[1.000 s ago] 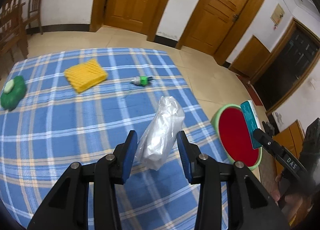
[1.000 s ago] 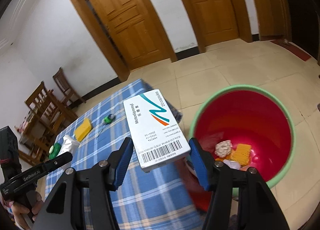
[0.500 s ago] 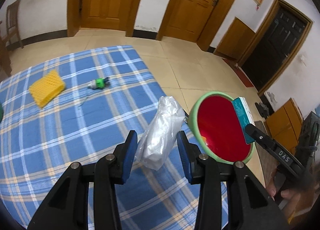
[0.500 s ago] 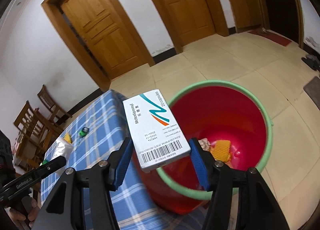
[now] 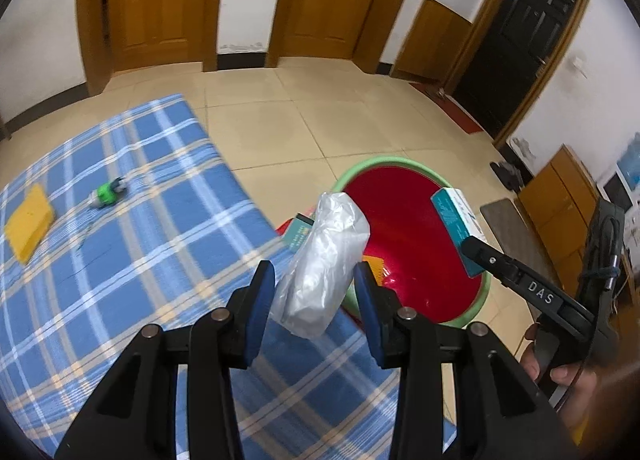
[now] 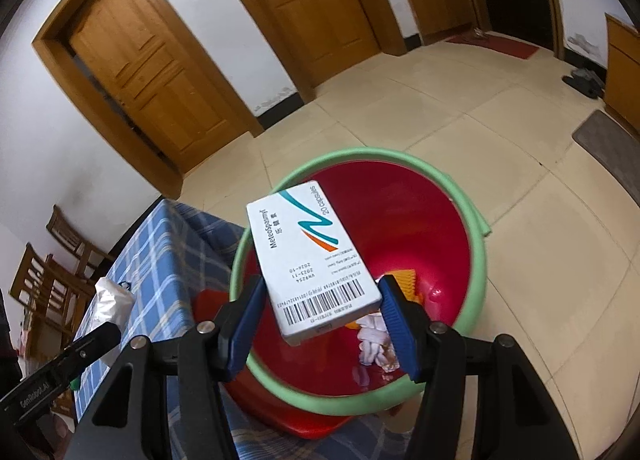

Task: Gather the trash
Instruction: 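Carry the plastic bag and white box over the red bin, then open both grippers to drop the bag and box into the bin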

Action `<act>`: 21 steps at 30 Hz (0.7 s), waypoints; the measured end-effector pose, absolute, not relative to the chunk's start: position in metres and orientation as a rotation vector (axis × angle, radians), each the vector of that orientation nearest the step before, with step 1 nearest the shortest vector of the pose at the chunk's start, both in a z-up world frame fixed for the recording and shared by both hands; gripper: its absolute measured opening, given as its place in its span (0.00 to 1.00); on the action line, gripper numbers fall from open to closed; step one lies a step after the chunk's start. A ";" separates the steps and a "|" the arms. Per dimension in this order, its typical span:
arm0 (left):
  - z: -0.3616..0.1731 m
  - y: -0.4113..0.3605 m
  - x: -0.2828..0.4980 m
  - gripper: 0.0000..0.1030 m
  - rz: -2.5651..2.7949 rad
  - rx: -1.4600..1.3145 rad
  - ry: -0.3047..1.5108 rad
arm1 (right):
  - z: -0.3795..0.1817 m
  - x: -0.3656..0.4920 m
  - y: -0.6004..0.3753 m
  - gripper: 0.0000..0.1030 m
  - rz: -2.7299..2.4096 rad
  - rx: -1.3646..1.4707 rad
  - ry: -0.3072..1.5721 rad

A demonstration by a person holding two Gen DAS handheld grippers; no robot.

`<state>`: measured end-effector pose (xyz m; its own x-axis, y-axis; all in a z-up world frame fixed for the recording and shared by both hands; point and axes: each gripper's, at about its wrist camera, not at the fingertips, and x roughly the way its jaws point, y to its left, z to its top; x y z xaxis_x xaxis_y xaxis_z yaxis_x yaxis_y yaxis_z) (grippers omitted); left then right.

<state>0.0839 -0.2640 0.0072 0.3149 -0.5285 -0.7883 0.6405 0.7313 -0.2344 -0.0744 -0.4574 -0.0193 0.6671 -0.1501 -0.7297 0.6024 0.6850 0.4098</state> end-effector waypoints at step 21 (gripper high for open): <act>-0.014 -0.341 0.061 0.53 -0.913 0.258 0.994 | -0.012 -0.098 -0.482 0.60 -0.536 0.760 0.638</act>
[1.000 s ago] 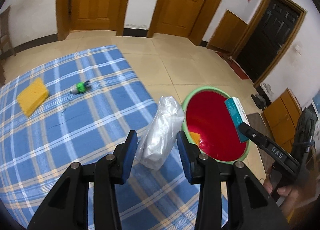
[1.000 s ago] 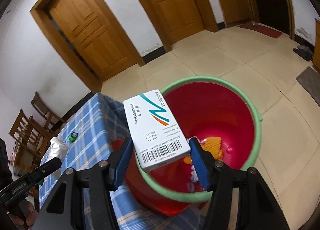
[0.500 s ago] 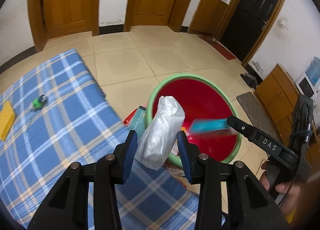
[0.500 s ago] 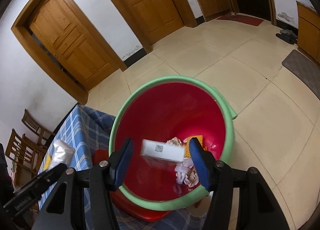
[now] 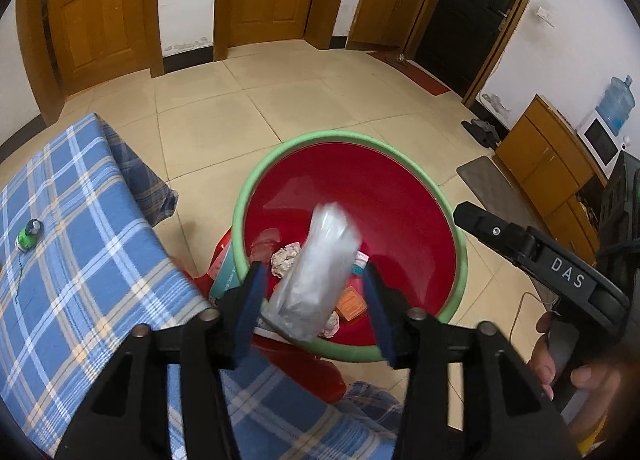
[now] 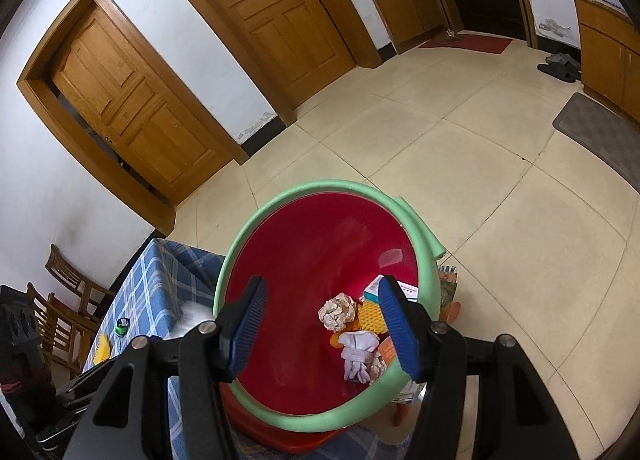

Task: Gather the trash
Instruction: 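Open both grippers to drop the bag and box into the bin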

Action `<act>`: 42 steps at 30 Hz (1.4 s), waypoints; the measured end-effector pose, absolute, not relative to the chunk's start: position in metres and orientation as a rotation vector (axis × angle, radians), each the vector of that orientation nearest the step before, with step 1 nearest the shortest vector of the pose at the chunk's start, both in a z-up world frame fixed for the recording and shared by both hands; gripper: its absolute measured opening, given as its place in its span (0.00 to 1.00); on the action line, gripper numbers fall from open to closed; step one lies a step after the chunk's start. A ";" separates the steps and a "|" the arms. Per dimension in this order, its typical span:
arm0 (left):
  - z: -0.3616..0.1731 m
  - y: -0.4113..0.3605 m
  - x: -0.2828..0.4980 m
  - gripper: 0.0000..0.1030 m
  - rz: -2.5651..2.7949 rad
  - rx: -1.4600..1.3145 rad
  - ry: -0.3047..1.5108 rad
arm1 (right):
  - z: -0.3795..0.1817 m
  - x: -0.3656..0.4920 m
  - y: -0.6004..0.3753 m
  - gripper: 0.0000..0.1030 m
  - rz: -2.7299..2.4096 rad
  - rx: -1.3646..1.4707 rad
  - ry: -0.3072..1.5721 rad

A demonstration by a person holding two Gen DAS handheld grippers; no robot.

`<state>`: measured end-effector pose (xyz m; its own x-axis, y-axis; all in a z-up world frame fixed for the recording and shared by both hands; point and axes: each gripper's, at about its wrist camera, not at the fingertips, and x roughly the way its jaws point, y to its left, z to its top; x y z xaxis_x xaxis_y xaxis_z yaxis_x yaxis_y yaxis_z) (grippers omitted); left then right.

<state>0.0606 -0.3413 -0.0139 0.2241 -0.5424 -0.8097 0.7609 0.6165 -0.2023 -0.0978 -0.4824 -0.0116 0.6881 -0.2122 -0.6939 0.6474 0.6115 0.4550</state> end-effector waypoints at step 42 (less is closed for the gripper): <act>0.010 -0.167 0.167 0.57 -0.472 0.069 0.914 | -0.019 -0.073 -0.462 0.78 -0.522 0.701 0.753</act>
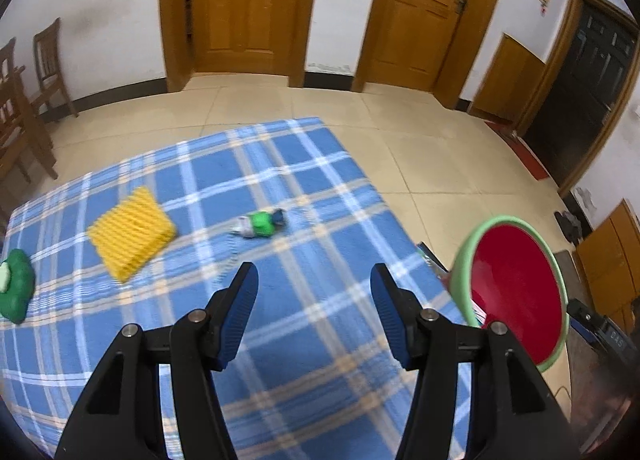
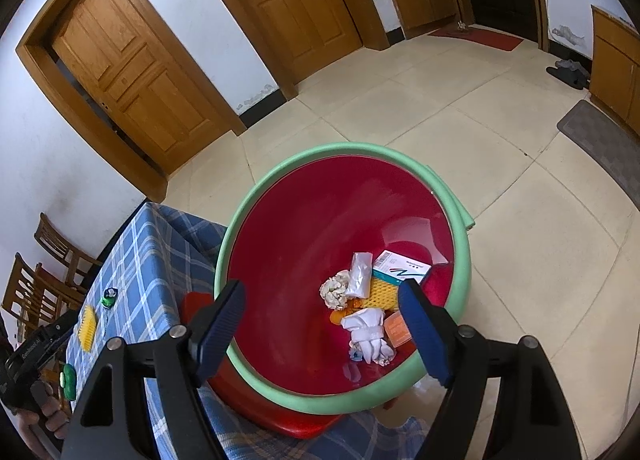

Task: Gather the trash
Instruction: 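Open both grippers to drop the bag and box into the bin, then move the left gripper to the yellow foam net and grasp it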

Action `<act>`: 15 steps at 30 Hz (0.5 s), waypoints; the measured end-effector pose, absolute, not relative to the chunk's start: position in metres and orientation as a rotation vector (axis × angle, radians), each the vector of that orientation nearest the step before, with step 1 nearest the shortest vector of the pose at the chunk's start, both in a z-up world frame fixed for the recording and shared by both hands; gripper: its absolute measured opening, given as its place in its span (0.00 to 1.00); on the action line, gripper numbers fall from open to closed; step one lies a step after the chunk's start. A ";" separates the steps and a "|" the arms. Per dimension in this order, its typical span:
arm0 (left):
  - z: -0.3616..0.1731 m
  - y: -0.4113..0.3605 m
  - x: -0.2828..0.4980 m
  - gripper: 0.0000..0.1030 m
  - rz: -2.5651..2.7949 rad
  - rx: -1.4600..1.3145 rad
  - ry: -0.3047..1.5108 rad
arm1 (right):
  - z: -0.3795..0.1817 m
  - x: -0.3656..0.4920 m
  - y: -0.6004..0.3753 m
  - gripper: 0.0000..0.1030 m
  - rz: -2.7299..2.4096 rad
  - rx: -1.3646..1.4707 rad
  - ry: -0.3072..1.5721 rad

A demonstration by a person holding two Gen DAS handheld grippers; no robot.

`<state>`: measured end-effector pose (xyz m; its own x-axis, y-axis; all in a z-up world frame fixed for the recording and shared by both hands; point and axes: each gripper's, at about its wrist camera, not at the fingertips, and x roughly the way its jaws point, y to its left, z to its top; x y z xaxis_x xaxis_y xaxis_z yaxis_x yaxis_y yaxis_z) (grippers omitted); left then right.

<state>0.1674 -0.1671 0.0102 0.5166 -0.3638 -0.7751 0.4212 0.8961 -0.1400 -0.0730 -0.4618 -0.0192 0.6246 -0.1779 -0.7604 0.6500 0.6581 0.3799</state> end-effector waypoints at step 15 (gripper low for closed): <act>-0.003 -0.094 0.221 0.58 -0.304 0.012 0.916 | -0.008 -0.073 -0.461 0.78 -0.592 0.666 0.765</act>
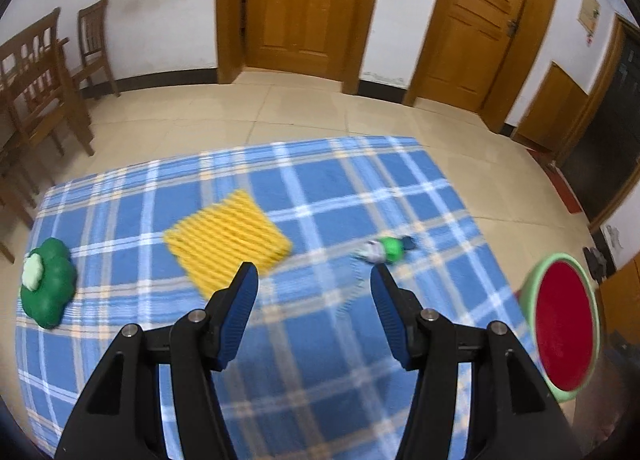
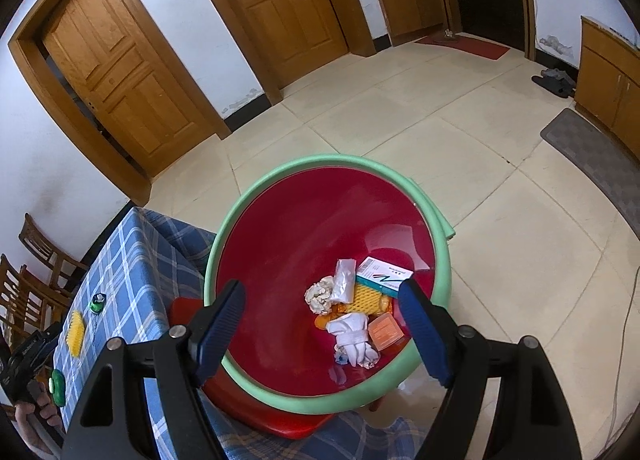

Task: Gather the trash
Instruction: 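Move the left gripper to the yellow foam net and grasp it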

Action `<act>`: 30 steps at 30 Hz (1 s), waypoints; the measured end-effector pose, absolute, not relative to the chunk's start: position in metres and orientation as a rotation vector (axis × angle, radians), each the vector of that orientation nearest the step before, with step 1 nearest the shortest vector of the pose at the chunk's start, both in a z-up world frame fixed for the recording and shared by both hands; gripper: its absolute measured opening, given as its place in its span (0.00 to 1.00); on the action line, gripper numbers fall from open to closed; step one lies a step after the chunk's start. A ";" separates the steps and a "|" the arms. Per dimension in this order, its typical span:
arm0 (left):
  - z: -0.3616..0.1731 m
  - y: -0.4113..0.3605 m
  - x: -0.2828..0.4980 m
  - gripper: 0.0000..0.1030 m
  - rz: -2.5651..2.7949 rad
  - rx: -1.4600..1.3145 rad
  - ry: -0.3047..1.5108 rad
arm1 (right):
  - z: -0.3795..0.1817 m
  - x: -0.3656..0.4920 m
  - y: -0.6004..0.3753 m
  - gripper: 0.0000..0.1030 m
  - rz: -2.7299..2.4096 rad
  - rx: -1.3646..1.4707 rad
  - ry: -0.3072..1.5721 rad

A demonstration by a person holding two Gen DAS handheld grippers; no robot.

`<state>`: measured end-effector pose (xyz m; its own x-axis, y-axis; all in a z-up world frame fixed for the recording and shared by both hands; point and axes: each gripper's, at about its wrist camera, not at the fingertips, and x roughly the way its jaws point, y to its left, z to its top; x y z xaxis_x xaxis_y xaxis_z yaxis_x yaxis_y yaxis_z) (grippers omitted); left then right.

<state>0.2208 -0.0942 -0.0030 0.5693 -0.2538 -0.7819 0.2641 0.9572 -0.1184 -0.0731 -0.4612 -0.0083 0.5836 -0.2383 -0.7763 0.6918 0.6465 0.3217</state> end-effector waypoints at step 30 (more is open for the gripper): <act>-0.060 -0.043 0.275 0.50 -0.095 -0.068 0.947 | 0.015 0.002 -0.393 0.79 -0.436 0.542 0.829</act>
<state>0.2754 -0.0426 -0.0602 0.5802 -0.1109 -0.8069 0.0515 0.9937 -0.0996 0.0018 -0.3933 0.0148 0.6028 -0.1522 -0.7833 0.5591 0.7809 0.2786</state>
